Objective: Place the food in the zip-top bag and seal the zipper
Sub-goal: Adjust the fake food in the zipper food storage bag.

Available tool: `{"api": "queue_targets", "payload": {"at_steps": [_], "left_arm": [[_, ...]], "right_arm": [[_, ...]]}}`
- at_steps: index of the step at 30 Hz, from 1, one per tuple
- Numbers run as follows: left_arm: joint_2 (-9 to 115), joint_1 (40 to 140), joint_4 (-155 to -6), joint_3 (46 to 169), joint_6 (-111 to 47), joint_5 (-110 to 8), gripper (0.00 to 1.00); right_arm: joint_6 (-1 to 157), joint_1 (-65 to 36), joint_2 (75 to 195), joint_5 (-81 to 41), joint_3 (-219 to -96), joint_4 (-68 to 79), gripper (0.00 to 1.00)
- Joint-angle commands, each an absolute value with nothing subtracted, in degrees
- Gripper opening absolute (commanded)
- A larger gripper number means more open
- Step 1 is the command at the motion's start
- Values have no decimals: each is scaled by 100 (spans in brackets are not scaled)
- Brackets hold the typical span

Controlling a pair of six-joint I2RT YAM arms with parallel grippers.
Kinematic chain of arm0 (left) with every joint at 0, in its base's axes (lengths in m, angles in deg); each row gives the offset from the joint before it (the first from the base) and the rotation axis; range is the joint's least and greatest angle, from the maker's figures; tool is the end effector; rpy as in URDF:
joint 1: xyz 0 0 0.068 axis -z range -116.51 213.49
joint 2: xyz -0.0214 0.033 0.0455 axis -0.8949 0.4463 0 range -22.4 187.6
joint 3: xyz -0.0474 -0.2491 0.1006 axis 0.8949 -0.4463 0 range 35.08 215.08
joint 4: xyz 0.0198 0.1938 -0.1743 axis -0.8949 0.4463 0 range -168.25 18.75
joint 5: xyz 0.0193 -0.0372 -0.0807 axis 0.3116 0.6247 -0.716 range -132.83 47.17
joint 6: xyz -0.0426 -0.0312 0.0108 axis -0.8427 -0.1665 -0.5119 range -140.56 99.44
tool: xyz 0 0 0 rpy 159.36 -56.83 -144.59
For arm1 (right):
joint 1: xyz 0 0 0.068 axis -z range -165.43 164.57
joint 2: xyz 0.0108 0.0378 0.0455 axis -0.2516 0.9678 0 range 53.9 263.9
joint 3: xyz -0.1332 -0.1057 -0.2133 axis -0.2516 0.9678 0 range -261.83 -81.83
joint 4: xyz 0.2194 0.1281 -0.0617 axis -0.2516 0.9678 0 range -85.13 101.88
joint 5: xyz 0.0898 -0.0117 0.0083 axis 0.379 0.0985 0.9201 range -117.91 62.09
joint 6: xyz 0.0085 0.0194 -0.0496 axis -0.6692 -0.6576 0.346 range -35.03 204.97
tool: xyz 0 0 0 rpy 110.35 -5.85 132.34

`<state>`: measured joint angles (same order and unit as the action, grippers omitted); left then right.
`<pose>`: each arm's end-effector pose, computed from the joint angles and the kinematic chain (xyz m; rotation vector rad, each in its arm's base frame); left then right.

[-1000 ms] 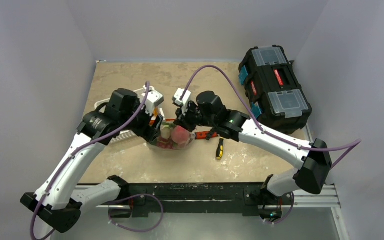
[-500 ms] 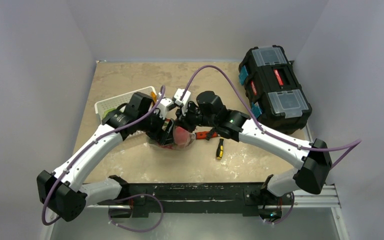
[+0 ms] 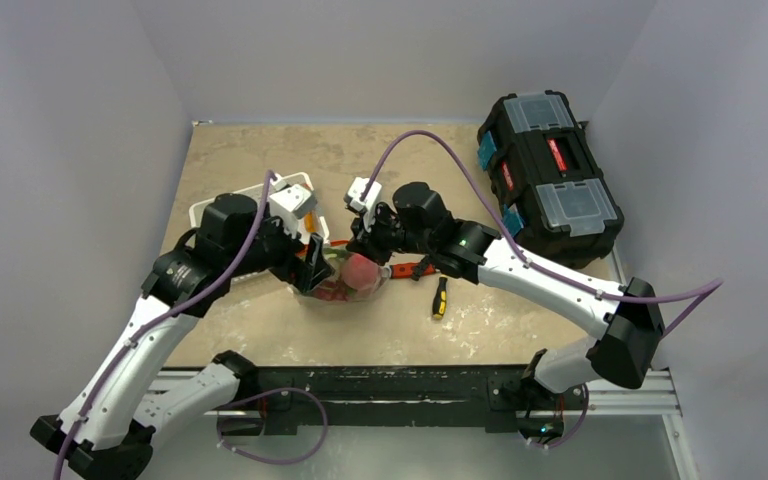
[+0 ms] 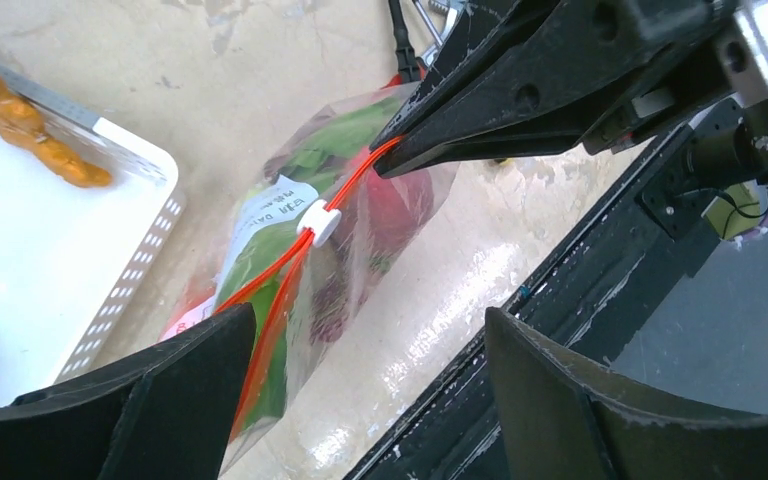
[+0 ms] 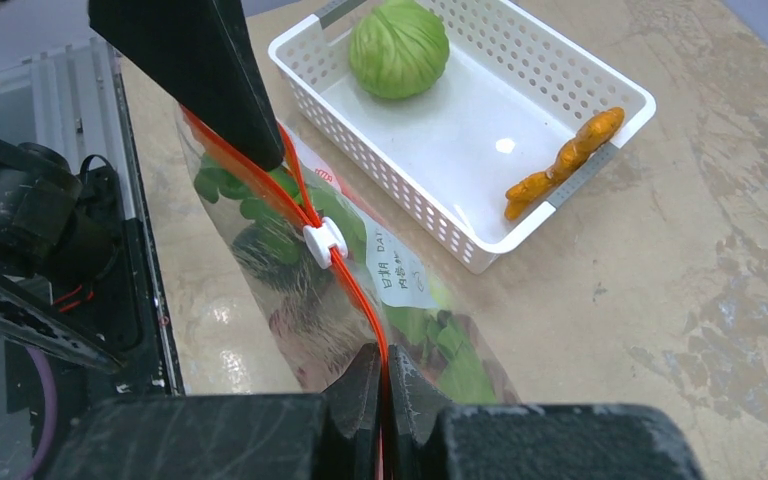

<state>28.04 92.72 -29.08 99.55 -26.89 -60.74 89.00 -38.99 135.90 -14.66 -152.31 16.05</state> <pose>0.1371 -0.0892 0.3726 0.6206 2.1466 -0.6872 0.1928 0.2747 0.3429 -1.1186 1.7081 0.7824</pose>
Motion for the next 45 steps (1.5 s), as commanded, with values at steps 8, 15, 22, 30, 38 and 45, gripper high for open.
{"api": "queue_targets", "payload": {"at_steps": [8, 15, 22, 30, 38, 45], "left_arm": [[2710, 9103, -2506, 10570, -2681, -5638, 75], [3080, 9109, -2666, 10698, -2680, -5986, 47], [3344, 9108, -2660, 10570, -2619, -6019, 45], [3475, 9104, -2948, 10232, -2704, -6162, 47], [3289, 9108, -3055, 10195, -2724, -6152, 56], [3115, 8957, -2572, 10807, -2563, -6265, 68]], "right_arm": [[8846, -3887, 13318, -1282, -15350, 1267, 0], [8839, -3887, 13322, -1218, -15343, 1240, 0], [8848, -3887, 13274, -1240, -15333, 1235, 0], [8847, -3887, 13296, -1201, -15359, 1251, 0], [8853, -3887, 13266, -1197, -15340, 1264, 0], [8852, -3889, 13268, -1150, -15344, 1257, 0]]}}
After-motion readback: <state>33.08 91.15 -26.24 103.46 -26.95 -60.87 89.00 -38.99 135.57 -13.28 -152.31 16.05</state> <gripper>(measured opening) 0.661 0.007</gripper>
